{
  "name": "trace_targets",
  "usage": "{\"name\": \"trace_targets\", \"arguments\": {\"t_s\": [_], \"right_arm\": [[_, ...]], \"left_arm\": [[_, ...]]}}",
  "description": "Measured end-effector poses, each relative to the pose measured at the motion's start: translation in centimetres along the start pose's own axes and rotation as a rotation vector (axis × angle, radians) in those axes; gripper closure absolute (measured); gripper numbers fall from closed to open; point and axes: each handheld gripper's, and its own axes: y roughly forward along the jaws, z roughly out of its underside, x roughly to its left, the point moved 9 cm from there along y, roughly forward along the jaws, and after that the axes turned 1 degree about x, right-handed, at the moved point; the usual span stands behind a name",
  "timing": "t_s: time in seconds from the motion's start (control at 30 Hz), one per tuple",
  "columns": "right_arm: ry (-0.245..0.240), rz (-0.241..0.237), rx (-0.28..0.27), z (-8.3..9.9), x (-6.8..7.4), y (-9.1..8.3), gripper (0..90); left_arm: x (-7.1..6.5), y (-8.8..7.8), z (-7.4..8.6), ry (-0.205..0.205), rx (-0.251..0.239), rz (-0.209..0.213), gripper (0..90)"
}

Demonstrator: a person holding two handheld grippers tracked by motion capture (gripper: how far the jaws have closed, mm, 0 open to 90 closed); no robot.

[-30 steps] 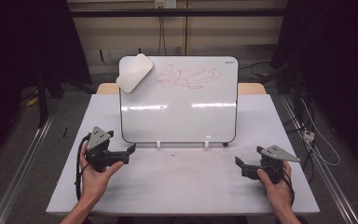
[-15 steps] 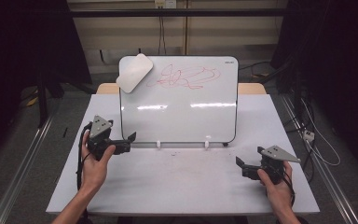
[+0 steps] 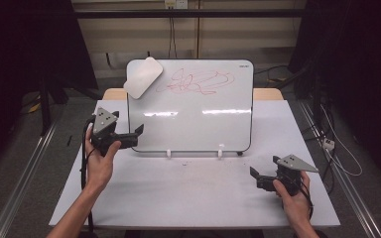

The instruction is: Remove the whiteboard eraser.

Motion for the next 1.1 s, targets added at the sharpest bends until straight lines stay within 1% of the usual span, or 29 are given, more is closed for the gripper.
{"name": "trace_targets", "arguments": {"t_s": [0.03,0.2,0.23,0.27,0.3,0.4,0.43,0.47,0.5,0.57,0.6,0.67,0.77,0.83,0.9,0.97,1.1], "right_arm": [[0.003,-0.001,-0.001,0.0,0.0,0.0,5.2],[0.000,-0.004,-0.002,0.0,0.1,-0.1,5.1],[0.001,-0.003,-0.001,0.0,0.1,-0.1,5.1],[0.002,-0.003,0.000,0.0,0.1,-0.1,5.2],[0.004,-0.005,-0.001,0.0,0.1,-0.1,5.2],[0.010,-0.005,0.000,0.0,0.0,0.0,5.1],[0.007,-0.005,0.001,0.0,0.0,0.0,5.1],[0.006,-0.006,0.001,0.0,0.0,0.0,5.2],[0.005,-0.006,0.000,0.0,0.0,0.0,5.1],[0.004,-0.007,0.000,0.0,0.0,0.0,5.1],[0.004,-0.008,0.001,0.0,0.0,0.0,5.1],[0.006,-0.007,-0.001,0.0,0.1,0.0,5.1],[0.003,-0.011,0.002,0.0,0.1,0.0,5.1],[0.001,-0.012,0.001,0.0,0.1,0.0,5.1],[0.002,-0.013,0.000,0.0,0.1,0.0,5.1],[0.003,-0.014,0.000,0.1,0.1,0.0,5.1],[0.001,-0.015,0.003,0.1,0.1,0.0,5.1]], "left_arm": [[0.1,0.1,-0.7,-0.013,-0.016,0.015,7.9],[0.5,0.5,-1.5,-0.022,-0.009,0.015,7.9],[0.4,0.6,-1.9,-0.028,-0.023,0.029,7.9],[0.4,0.6,-1.9,-0.028,-0.023,0.029,7.0],[0.3,0.6,-2.1,-0.025,-0.034,0.048,4.7],[0.1,0.9,-2.6,0.010,-0.032,0.038,4.4],[0.0,1.1,-2.9,0.019,-0.041,0.044,3.8],[0.0,1.4,-3.4,0.031,-0.039,0.041,3.9],[0.0,1.6,-3.7,0.042,-0.043,0.049,3.9],[0.2,1.7,-4.0,0.047,-0.044,0.042,4.7],[0.3,1.8,-4.3,0.057,-0.043,0.033,4.6],[0.5,2.1,-4.9,0.062,-0.041,0.031,5.0],[1.1,2.7,-5.7,0.093,-0.025,-0.002,5.1],[1.5,3.0,-6.1,0.101,-0.023,-0.020,5.3],[2.0,3.2,-6.4,0.110,-0.029,-0.043,5.4],[2.4,3.5,-6.4,0.129,-0.020,-0.060,5.9],[2.8,4.2,-6.4,0.166,0.014,-0.072,7.1]]}}
